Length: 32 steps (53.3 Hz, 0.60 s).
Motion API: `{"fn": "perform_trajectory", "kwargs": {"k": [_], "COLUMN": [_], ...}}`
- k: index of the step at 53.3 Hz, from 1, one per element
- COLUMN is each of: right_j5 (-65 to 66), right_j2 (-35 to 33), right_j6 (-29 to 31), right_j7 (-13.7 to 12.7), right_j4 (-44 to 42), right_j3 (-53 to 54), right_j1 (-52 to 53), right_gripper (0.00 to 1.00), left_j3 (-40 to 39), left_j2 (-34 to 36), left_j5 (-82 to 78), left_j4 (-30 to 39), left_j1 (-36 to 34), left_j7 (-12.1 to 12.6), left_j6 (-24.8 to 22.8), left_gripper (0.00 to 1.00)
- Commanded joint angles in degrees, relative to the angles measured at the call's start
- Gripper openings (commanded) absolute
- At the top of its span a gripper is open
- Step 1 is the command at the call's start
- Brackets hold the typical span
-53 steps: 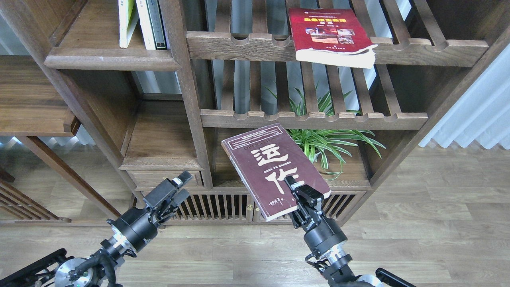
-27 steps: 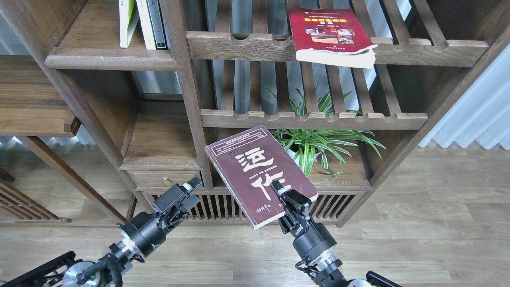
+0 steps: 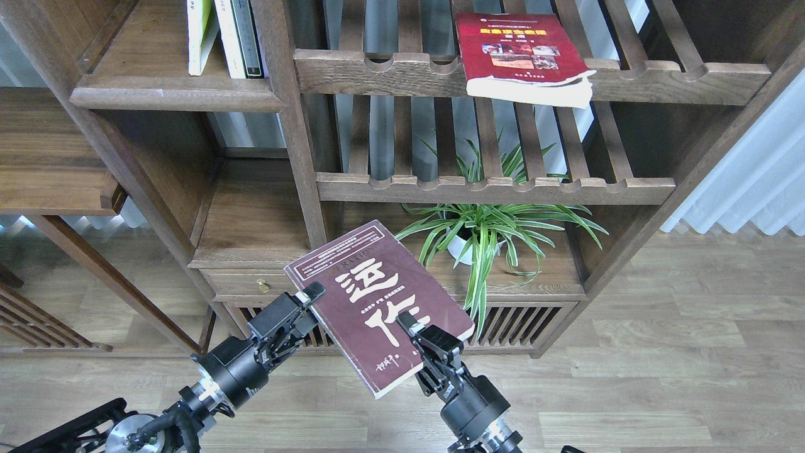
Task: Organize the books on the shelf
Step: 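Pinch the maroon book between both grippers and hold it up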
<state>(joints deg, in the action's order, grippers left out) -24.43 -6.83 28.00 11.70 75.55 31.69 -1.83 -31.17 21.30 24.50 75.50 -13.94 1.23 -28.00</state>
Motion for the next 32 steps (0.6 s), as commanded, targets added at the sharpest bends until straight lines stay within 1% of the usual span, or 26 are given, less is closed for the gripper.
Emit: {"fn": "perform_trajectory", "kwargs": {"k": [1, 14, 21, 32], "right_j5": [0.7, 1.1, 1.1, 1.0], "right_j2": [1.5, 1.6, 1.6, 1.6], "right_j6": [0.0, 0.0, 0.0, 0.0], "right_j7": [0.0, 0.0, 0.1, 0.3], "right_j4": [0.0, -0.2, -0.5, -0.6], "right_j3": [-0.1, -1.3, -1.1, -0.7], "right_j1": [0.1, -0.2, -0.2, -0.5], "right_gripper": [0.04, 0.04, 0.04, 0.04], "left_j3": [0.1, 0.1, 0.1, -0.1], "left_j2": [-0.1, -2.3, -2.7, -2.7], "left_j5": [0.0, -0.1, -0.1, -0.1], "left_j4": [0.0, 0.0, 0.0, 0.0], "left_j1": [0.1, -0.2, -0.2, -0.2], "left_j7": [0.1, 0.3, 2.0, 2.0], "left_j6": [0.0, 0.0, 0.0, 0.0], "left_gripper": [0.99, 0.99, 0.99, 0.99]}}
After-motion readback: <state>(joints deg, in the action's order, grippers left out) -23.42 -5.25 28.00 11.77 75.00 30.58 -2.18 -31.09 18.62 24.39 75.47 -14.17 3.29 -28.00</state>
